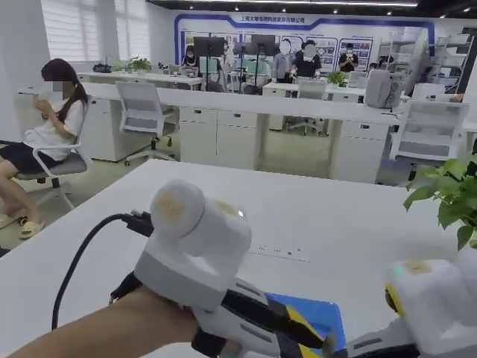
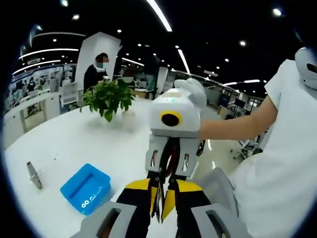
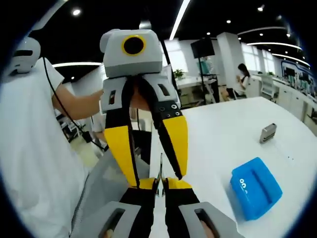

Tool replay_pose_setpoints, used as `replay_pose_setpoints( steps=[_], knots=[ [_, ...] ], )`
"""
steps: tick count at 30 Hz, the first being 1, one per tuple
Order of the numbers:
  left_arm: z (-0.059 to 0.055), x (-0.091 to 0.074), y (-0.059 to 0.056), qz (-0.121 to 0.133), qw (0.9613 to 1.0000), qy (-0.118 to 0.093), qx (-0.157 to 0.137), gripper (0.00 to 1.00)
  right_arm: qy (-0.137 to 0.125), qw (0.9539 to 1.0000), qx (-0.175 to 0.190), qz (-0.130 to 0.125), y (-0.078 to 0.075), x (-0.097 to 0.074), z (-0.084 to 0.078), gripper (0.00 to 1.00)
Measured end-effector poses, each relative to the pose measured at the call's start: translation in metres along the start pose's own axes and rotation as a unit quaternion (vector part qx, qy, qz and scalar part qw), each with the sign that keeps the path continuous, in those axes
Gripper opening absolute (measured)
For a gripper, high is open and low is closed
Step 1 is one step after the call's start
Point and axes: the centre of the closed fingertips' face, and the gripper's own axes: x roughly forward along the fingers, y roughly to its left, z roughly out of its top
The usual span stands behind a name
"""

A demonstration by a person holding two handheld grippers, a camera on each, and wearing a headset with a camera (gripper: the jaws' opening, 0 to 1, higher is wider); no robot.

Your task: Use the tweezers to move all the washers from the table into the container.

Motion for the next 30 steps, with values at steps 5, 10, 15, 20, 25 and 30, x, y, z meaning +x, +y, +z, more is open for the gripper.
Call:
replay_pose_setpoints(
  steps=[5, 10, 15, 20, 25, 30],
  knots=[
    [-0.002, 0.0, -0.007, -0.016, 0.9998, 0.008, 0.005, 0.0, 0.018, 0.9994, -0.017, 0.024, 0.01, 0.003, -0.006, 0.03],
    [-0.007, 0.001, -0.01, -0.019, 0.9995, 0.019, 0.017, 0.0, 0.022, 0.9995, -0.011, 0.021, 0.01, 0.004, -0.01, 0.04],
    [0.002, -0.001, -0.006, -0.018, 0.9997, 0.006, 0.016, 0.0, 0.05, 0.9986, -0.014, -0.001, 0.004, 0.009, -0.022, 0.08],
    [0.009, -0.007, -0.005, -0.018, 0.9996, -0.004, 0.022, 0.0, 0.043, 0.999, -0.008, -0.001, 0.004, 0.012, -0.027, 0.09],
    [0.006, -0.007, -0.002, -0.011, 0.9998, 0.001, 0.019, 0.0, 0.029, 0.9996, -0.006, -0.003, 0.0, 0.012, -0.027, 0.06],
    [0.002, -0.009, 0.0, -0.002, 1.0, 0.006, 0.007, 0.0, 0.039, 0.9991, -0.016, -0.009, -0.002, 0.012, -0.028, 0.05]
  ],
)
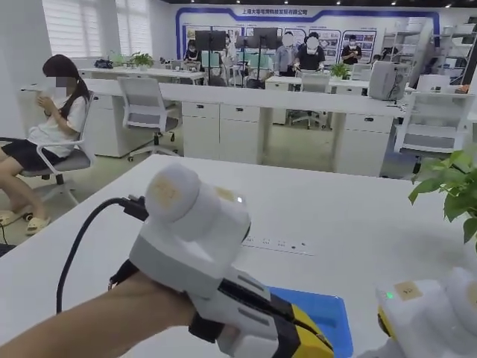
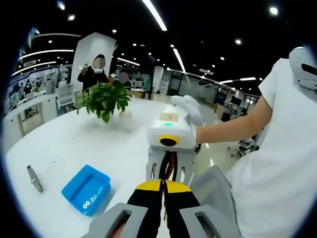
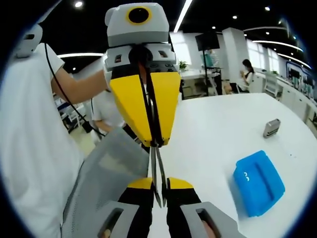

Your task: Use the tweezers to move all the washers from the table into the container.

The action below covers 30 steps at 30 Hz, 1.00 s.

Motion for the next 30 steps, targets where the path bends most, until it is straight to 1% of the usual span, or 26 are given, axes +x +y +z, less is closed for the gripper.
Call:
replay_pose_setpoints(
  steps=[2, 4, 6, 9, 13, 18, 21, 23, 25, 26, 27, 28, 29, 30],
  knots=[
    [-0.002, 0.0, 0.001, 0.006, 1.0, 0.007, 0.001, 0.0, 0.013, 0.9999, -0.008, -0.006, -0.001, 0.0, -0.004, 0.05],
    [-0.004, 0.0, 0.001, 0.011, 0.9999, 0.012, 0.002, 0.0, 0.016, 0.9997, -0.013, -0.009, -0.003, -0.001, -0.005, 0.05],
    [-0.006, 0.0, 0.001, 0.019, 0.9996, 0.019, 0.01, 0.0, 0.019, 0.9997, -0.013, -0.012, -0.004, -0.003, -0.007, 0.04],
    [-0.007, -0.001, 0.002, 0.023, 0.9994, 0.025, 0.01, 0.0, 0.027, 0.9992, -0.023, -0.018, -0.006, -0.006, -0.008, 0.04],
    [-0.014, -0.002, 0.005, 0.027, 0.9986, 0.044, 0.01, 0.0, 0.046, 0.9979, -0.036, -0.027, -0.01, -0.009, -0.013, 0.04],
    [-0.021, 0.0, 0.007, 0.029, 0.998, 0.056, 0.01, 0.0, 0.062, 0.9963, -0.048, -0.035, -0.011, -0.01, -0.018, 0.04],
    [-0.028, 0.002, 0.009, 0.031, 0.9969, 0.072, 0.013, 0.0, 0.079, 0.9944, -0.058, -0.04, -0.014, -0.01, -0.023, 0.04],
    [-0.034, 0.002, 0.01, 0.033, 0.9959, 0.084, 0.014, 0.0, 0.089, 0.993, -0.064, -0.042, -0.015, -0.011, -0.026, 0.04],
    [-0.043, 0.002, 0.013, 0.036, 0.994, 0.102, 0.018, 0.0, 0.096, 0.9918, -0.07, -0.046, -0.018, -0.012, -0.028, 0.04],
    [-0.052, 0.002, 0.015, 0.038, 0.9915, 0.121, 0.025, 0.0, 0.098, 0.9913, -0.073, -0.048, -0.019, -0.012, -0.029, 0.04],
    [-0.057, 0.002, 0.016, 0.041, 0.9898, 0.133, 0.032, 0.0, 0.1, 0.991, -0.075, -0.049, -0.019, -0.013, -0.029, 0.04],
    [-0.065, 0.003, 0.02, 0.047, 0.9867, 0.151, 0.037, 0.0, 0.093, 0.9918, -0.075, -0.046, -0.019, -0.013, -0.027, 0.02],
    [-0.077, 0.007, 0.02, 0.046, 0.9825, 0.174, 0.046, 0.0, 0.082, 0.9933, -0.061, -0.054, -0.023, -0.015, -0.023, 0.02],
    [-0.082, 0.011, 0.02, 0.044, 0.9815, 0.179, 0.051, 0.0, 0.078, 0.9937, -0.062, -0.051, -0.022, -0.015, -0.022, 0.02]
  ],
)
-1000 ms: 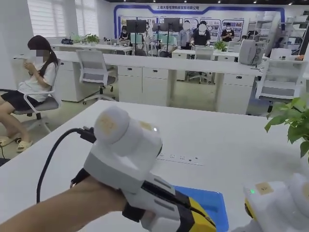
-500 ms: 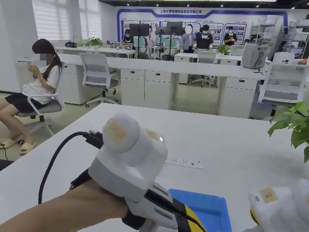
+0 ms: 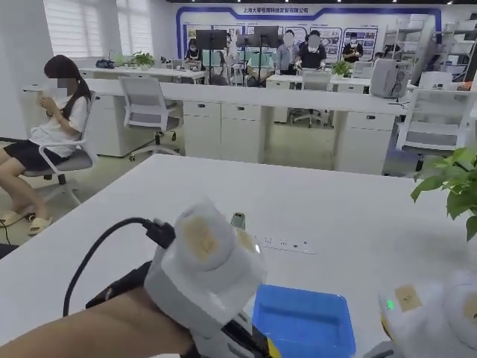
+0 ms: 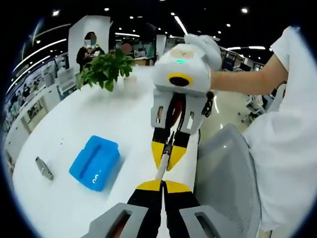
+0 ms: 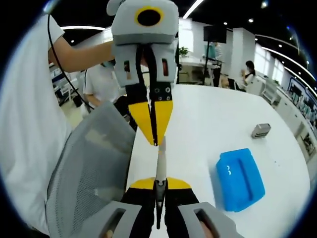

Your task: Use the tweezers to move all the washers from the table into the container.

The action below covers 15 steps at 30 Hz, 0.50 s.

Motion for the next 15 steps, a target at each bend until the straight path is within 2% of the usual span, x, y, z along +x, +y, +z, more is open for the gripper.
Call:
replay_pose_setpoints(
  steps=[2, 3, 6, 12, 15],
  knots=[
    [-0.001, 0.012, -0.003, -0.01, 0.9998, -0.015, -0.006, 0.0, 0.013, 0.9998, -0.015, -0.003, -0.003, 0.002, -0.005, 0.02],
    [-0.002, 0.017, -0.003, -0.018, 0.9992, -0.021, -0.028, 0.0, 0.022, 0.9995, -0.022, -0.003, -0.004, 0.003, -0.009, 0.02],
    [-0.009, 0.024, 0.001, -0.019, 0.9991, -0.02, -0.033, 0.0, 0.039, 0.9989, -0.023, 0.004, -0.002, 0.009, -0.018, 0.02],
    [-0.029, 0.033, 0.013, -0.014, 0.9988, 0.003, -0.047, 0.0, 0.056, 0.9981, -0.024, 0.01, -0.008, 0.015, -0.029, 0.01],
    [-0.036, 0.033, 0.017, -0.008, 0.9983, -0.001, -0.057, 0.0, 0.059, 0.998, -0.021, 0.012, -0.011, 0.015, -0.035, 0.01]
  ],
)
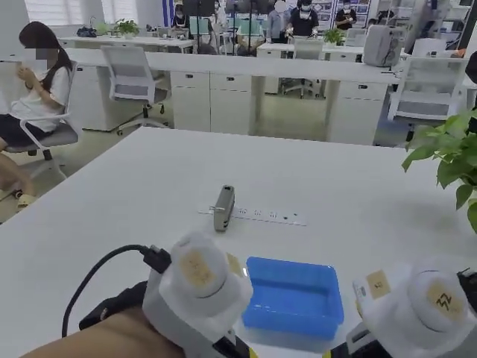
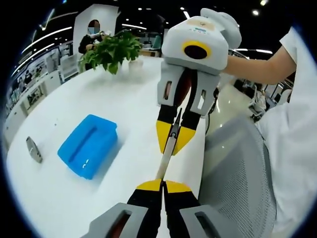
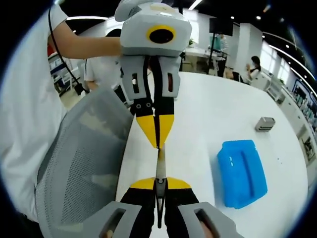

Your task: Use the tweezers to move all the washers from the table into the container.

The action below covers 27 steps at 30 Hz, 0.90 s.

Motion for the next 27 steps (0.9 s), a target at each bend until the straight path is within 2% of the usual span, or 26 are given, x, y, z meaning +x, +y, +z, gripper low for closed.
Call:
replay_pose_setpoints(
  steps=[3, 8, 10, 12, 14, 17, 18, 20, 21, 23, 26, 27],
  knots=[
    [-0.008, 0.003, 0.001, -0.008, 0.9999, 0.006, 0.001, 0.0, -0.002, 1.0, 0.004, 0.007, 0.0, 0.001, -0.003, 0.01],
    [-0.018, 0.006, 0.01, -0.017, 0.9995, 0.02, -0.014, 0.0, 0.007, 0.9998, -0.003, 0.019, 0.001, 0.004, -0.008, 0.01],
    [-0.023, 0.007, 0.015, -0.018, 0.9992, 0.031, -0.019, 0.05, 0.007, 0.9997, -0.004, 0.023, 0.001, 0.005, -0.009, 0.01],
    [-0.027, 0.01, 0.014, -0.037, 0.998, 0.039, -0.032, 0.13, -0.001, 0.9996, -0.006, 0.028, 0.002, 0.006, -0.007, 0.01],
    [-0.026, 0.016, 0.009, -0.068, 0.9961, 0.036, -0.044, 0.15, -0.009, 0.9993, -0.007, 0.035, 0.004, 0.007, -0.005, 0.01],
    [-0.025, 0.023, -0.001, -0.116, 0.9905, 0.038, -0.063, 0.15, -0.009, 0.9988, -0.017, 0.044, 0.007, 0.011, -0.004, 0.02],
    [-0.025, 0.025, -0.005, -0.138, 0.9871, 0.046, -0.066, 0.13, -0.008, 0.9987, -0.018, 0.046, 0.007, 0.012, -0.005, 0.02],
    [-0.026, 0.028, -0.011, -0.171, 0.9804, 0.057, -0.08, 0.09, -0.008, 0.9986, -0.021, 0.049, 0.006, 0.014, -0.006, 0.02],
    [-0.026, 0.029, -0.013, -0.182, 0.9782, 0.059, -0.081, 0.07, -0.006, 0.9984, -0.023, 0.051, 0.006, 0.016, -0.007, 0.02],
    [-0.031, 0.032, -0.01, -0.186, 0.9762, 0.071, -0.086, 0.04, -0.001, 0.998, -0.032, 0.055, 0.007, 0.017, -0.009, 0.02],
    [-0.033, 0.035, -0.011, -0.203, 0.9705, 0.083, -0.099, 0.03, 0.001, 0.9977, -0.037, 0.056, 0.007, 0.019, -0.011, 0.02],
    [-0.033, 0.035, -0.01, -0.205, 0.9703, 0.085, -0.097, 0.03, 0.002, 0.9977, -0.037, 0.056, 0.006, 0.02, -0.011, 0.02]
  ],
)
